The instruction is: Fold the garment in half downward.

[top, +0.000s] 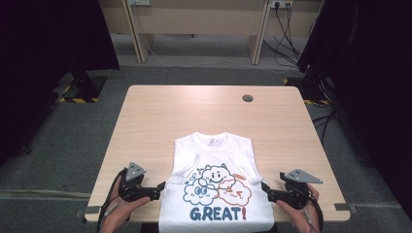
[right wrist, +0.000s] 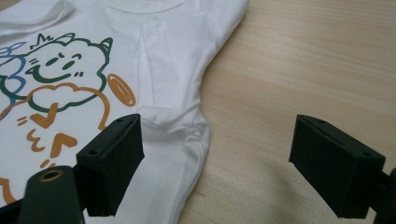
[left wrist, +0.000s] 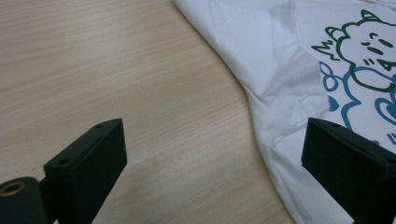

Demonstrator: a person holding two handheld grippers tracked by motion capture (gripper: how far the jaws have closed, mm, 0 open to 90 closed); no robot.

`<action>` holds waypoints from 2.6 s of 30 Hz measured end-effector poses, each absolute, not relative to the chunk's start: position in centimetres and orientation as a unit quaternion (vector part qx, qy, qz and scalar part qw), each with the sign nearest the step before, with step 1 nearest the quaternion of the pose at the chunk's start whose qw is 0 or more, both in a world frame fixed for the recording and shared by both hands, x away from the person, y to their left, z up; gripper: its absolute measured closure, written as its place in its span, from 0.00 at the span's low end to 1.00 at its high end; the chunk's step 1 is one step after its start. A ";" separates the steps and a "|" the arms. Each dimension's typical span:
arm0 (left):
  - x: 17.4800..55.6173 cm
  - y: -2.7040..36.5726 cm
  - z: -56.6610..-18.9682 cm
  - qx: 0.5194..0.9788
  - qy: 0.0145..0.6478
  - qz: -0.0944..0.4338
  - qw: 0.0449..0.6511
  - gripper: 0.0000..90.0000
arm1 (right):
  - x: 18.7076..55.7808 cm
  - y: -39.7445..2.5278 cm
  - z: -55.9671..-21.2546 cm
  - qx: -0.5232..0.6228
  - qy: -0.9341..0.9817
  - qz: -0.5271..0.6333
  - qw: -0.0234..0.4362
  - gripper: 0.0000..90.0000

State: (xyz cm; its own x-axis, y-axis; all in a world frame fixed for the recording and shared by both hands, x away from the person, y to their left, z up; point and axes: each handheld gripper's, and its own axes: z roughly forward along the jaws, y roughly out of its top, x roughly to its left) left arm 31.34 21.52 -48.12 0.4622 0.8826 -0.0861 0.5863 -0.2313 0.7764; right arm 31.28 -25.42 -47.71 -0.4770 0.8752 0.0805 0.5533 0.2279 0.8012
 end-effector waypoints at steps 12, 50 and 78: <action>32.4 21.2 -48.0 0.761 0.484 0.190 0.388 0.08 | 32.6 -24.8 -47.7 0.468 0.760 0.405 0.196 0.23; 37.3 19.1 -47.7 0.759 0.485 0.190 0.391 0.17 | 37.4 -22.8 -47.5 0.460 0.769 0.402 0.188 0.30; 41.0 16.8 -48.3 0.754 0.507 0.169 0.383 0.32 | 41.0 -21.1 -48.2 0.473 0.776 0.381 0.171 0.38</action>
State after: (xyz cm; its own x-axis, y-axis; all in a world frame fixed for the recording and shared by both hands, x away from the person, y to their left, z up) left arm 40.97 16.85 -48.33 0.4288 0.8936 -0.1328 0.6343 -0.1931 0.7486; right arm 41.01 -21.08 -48.19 -0.4945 0.8640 0.0950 0.6027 0.2621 0.7537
